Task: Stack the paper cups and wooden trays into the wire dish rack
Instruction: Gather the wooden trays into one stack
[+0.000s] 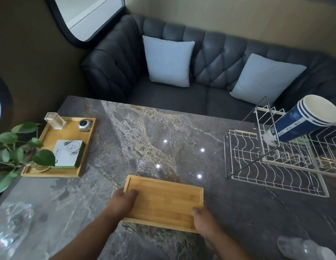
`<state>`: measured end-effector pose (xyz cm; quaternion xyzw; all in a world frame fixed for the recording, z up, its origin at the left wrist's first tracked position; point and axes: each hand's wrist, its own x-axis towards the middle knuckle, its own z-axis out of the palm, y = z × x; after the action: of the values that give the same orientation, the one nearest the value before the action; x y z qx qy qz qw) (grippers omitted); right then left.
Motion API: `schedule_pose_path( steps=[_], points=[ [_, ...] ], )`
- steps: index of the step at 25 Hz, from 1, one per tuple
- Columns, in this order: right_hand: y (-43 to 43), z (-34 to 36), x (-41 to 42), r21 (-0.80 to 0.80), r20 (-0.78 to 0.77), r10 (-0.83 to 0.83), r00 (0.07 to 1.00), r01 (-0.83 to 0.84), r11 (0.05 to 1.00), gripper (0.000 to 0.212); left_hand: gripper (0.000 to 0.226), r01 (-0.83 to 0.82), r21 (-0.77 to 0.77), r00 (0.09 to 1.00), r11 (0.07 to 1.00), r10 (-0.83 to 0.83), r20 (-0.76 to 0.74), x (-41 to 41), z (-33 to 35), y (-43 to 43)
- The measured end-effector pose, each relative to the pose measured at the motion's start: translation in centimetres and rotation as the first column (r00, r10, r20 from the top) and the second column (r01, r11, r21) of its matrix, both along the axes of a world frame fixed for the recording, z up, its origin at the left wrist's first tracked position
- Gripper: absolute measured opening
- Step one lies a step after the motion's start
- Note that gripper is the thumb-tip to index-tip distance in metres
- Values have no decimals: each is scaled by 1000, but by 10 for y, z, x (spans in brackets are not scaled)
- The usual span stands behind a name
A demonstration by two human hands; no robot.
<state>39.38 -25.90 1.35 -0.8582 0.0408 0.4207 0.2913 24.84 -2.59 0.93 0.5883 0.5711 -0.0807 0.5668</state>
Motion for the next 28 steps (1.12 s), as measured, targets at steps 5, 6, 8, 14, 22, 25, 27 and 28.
schedule_pose_path(
  steps=[5,6,8,14,22,25,27,28],
  points=[
    [3,2,-1,39,-81,-105,991,109,993,19,41,-137,-203,983,970,158,92,-8,-8,8],
    [3,2,0,40,-88,-118,989,122,992,18,41,-134,-211,982,968,159,106,-8,-9,12],
    [3,3,0,39,-89,-137,987,141,989,15,45,-81,-228,982,970,117,150,-6,-8,22],
    [-7,-3,9,41,-100,-146,984,150,988,11,69,157,-462,964,873,-34,263,0,6,34],
    [-12,1,35,255,-480,-327,814,486,836,35,64,125,-610,955,782,72,289,-6,14,27],
    [-8,10,53,369,-416,-207,885,373,851,41,63,102,-640,947,761,122,296,-6,15,35],
    [-6,23,69,421,-369,-26,929,192,887,49,62,137,-627,930,767,118,347,-4,16,44],
    [-5,28,77,441,-341,61,938,103,891,54,62,177,-597,915,783,92,392,-2,17,50]
  ],
)
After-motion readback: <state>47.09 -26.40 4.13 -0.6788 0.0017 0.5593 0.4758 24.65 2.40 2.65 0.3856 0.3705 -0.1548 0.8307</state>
